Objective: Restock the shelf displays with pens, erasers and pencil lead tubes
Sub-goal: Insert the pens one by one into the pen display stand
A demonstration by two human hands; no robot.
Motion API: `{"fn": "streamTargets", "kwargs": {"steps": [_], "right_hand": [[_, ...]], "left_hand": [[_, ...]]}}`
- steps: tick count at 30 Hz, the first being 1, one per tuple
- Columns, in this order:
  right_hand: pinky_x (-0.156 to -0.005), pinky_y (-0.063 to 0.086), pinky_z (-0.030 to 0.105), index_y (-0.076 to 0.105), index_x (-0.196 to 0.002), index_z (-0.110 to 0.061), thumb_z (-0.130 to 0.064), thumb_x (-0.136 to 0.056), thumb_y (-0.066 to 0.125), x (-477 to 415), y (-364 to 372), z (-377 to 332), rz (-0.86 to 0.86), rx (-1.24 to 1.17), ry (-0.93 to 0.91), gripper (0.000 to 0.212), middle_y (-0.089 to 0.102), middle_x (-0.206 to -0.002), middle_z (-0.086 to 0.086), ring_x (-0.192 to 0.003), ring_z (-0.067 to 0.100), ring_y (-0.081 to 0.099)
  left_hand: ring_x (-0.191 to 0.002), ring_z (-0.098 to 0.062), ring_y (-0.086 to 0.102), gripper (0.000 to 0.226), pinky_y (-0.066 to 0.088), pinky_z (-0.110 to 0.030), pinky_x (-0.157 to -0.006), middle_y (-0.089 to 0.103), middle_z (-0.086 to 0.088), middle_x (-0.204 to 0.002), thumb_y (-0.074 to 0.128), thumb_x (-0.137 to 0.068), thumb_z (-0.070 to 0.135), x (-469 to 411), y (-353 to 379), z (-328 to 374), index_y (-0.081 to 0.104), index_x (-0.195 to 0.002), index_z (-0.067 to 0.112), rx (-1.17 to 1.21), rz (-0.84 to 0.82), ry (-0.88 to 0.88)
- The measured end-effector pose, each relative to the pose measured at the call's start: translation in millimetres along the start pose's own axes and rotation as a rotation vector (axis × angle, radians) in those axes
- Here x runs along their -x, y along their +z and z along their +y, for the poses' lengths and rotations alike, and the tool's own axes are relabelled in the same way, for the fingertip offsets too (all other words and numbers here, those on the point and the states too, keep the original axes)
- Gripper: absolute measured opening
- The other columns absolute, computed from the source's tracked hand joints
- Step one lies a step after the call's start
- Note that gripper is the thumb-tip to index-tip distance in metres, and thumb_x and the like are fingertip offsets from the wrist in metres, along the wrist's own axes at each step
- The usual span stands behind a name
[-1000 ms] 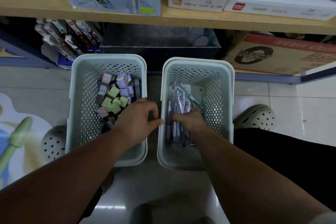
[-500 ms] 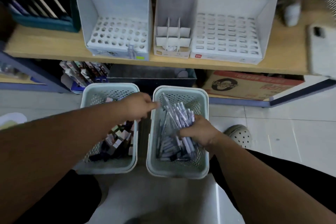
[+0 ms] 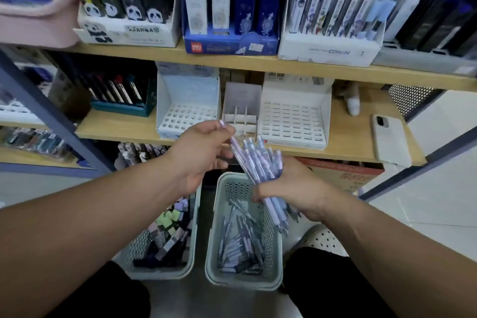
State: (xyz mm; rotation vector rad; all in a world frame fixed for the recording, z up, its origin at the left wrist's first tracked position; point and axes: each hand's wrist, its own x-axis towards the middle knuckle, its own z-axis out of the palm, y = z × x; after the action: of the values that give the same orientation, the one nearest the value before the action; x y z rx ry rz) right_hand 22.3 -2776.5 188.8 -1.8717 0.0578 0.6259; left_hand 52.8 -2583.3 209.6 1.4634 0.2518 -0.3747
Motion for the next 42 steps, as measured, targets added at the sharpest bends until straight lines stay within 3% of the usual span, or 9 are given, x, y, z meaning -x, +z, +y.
{"fn": "streamTargets", "kwargs": {"steps": [3, 7, 14, 17, 21, 25, 28, 35, 42], "right_hand": [[-0.065, 0.06, 0.034, 0.066, -0.094, 0.003, 0.009, -0.07, 0.073, 1.9, -2.8, -29.5, -0.068, 0.006, 0.015, 0.026, 0.067, -0.07, 0.011, -0.069, 0.023, 0.067], [-0.077, 0.06, 0.046, 0.064, -0.097, 0.004, 0.007, -0.072, 0.073, -9.8, 3.5, -55.6, -0.073, -0.052, -0.031, 0.026, 0.067, -0.075, 0.016, -0.073, 0.027, 0.068], [-0.054, 0.055, 0.032, 0.061, -0.115, 0.003, -0.003, -0.064, 0.074, -57.5, 25.3, -74.1, -0.223, -0.213, 0.095, 0.053, 0.07, -0.081, 0.024, -0.061, 0.023, 0.064], [-0.062, 0.055, 0.032, 0.063, -0.113, 0.004, -0.008, -0.055, 0.081, -79.3, 36.7, -77.6, -0.265, -0.167, 0.113, 0.062, 0.068, -0.099, 0.036, -0.064, 0.025, 0.064], [-0.061, 0.057, 0.03, 0.063, -0.106, -0.003, -0.003, -0.064, 0.074, -99.6, 47.2, -79.2, -0.31, -0.188, 0.131, 0.044, 0.07, -0.081, 0.02, -0.073, 0.025, 0.069], [-0.064, 0.057, 0.034, 0.062, -0.111, -0.005, -0.001, -0.064, 0.072, -112.8, 53.4, -83.1, -0.324, -0.23, 0.105, 0.048, 0.068, -0.085, 0.018, -0.074, 0.026, 0.068], [-0.058, 0.055, 0.032, 0.061, -0.112, -0.003, -0.002, -0.063, 0.071, -118.8, 56.3, -84.2, -0.305, -0.274, 0.128, 0.05, 0.07, -0.082, 0.015, -0.068, 0.023, 0.068], [-0.06, 0.055, 0.032, 0.058, -0.122, 0.0, -0.008, -0.054, 0.081, -121.3, 54.0, -71.9, -0.331, -0.272, 0.195, 0.072, 0.067, -0.081, 0.013, -0.072, 0.023, 0.067], [-0.059, 0.053, 0.032, 0.065, -0.103, 0.002, 0.002, -0.073, 0.076, -125.2, 47.5, -61.7, -0.022, -0.285, 0.16, 0.032, 0.067, -0.07, 0.016, -0.061, 0.022, 0.066]], "left_hand": [[-0.07, -0.017, 0.057, 0.013, 0.047, -0.027, -0.056, 0.071, -0.01, -0.095, 0.059, -0.1, 0.021, 7.7, -9.8, 11.2, 0.065, -0.094, 0.011, 0.082, 0.045, 0.075], [-0.071, -0.016, 0.056, 0.015, 0.045, -0.03, -0.06, 0.07, -0.005, -0.088, 0.057, -0.101, 0.023, 0.8, -19.8, 20.8, 0.063, -0.088, 0.016, 0.209, 0.07, 0.152], [-0.061, -0.013, 0.059, 0.015, 0.046, -0.024, -0.049, 0.068, 0.002, -0.071, 0.054, -0.102, 0.022, -25.3, -50.7, 15.1, 0.06, -0.092, 0.013, 0.41, 0.159, 0.156], [-0.064, -0.015, 0.063, 0.014, 0.052, -0.026, -0.052, 0.071, -0.003, -0.079, 0.055, -0.102, 0.022, -29.3, -74.7, 11.4, 0.06, -0.101, 0.009, 0.424, 0.165, 0.132], [-0.07, -0.02, 0.068, 0.018, 0.057, -0.033, -0.058, 0.074, -0.006, -0.085, 0.059, -0.1, 0.025, -36.8, -94.7, 10.5, 0.062, -0.094, 0.009, 0.338, 0.207, 0.146], [-0.077, -0.025, 0.069, 0.02, 0.057, -0.037, -0.061, 0.075, -0.009, -0.088, 0.058, -0.1, 0.025, -43.2, -104.1, 17.3, 0.06, -0.085, 0.012, 0.351, 0.245, 0.187], [-0.084, -0.026, 0.071, 0.021, 0.059, -0.036, -0.06, 0.076, -0.01, -0.093, 0.058, -0.1, 0.026, -44.1, -109.1, 20.9, 0.059, -0.084, 0.013, 0.372, 0.242, 0.194], [-0.091, -0.026, 0.074, 0.013, 0.059, -0.031, -0.054, 0.074, -0.014, -0.095, 0.056, -0.101, 0.024, -48.6, -126.2, 19.9, 0.058, -0.096, 0.012, 0.542, 0.327, 0.16], [-0.083, -0.023, 0.075, 0.013, 0.06, -0.033, -0.064, 0.069, -0.006, -0.082, 0.06, -0.1, 0.024, -62.9, -142.2, 14.2, 0.058, -0.097, 0.011, 0.487, 0.394, 0.22]]}}
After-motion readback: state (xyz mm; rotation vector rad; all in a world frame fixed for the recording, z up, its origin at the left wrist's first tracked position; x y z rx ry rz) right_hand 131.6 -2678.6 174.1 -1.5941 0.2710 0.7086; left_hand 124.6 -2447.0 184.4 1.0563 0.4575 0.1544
